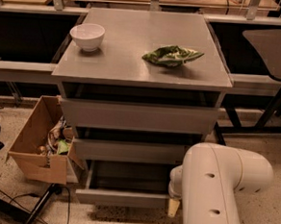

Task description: Open bottom drawer

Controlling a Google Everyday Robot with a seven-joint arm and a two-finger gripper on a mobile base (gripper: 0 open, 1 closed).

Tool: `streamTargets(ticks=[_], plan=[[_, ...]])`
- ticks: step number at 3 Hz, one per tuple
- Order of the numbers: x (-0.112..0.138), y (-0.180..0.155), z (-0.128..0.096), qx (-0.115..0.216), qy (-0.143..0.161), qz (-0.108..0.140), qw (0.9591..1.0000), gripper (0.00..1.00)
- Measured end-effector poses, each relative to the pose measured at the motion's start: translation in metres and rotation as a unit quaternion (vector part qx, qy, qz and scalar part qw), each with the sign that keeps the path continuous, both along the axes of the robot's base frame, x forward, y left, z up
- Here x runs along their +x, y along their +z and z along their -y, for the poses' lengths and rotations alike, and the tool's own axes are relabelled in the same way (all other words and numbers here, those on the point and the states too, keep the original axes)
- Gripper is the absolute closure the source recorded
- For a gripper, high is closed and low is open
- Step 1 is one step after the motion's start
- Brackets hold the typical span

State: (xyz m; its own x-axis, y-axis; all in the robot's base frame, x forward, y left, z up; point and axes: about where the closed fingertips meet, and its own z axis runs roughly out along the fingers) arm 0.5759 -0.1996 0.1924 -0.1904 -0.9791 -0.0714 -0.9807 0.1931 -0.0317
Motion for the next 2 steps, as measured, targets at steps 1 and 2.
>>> streamTargets(ticks=[1, 2], plan=[[0.000, 0.000, 0.000, 0.000, 0.000, 0.000, 1.0000, 0.00], [-0.034, -0.022, 0.004, 0.000, -0.005, -0.038, 0.9993, 0.18]])
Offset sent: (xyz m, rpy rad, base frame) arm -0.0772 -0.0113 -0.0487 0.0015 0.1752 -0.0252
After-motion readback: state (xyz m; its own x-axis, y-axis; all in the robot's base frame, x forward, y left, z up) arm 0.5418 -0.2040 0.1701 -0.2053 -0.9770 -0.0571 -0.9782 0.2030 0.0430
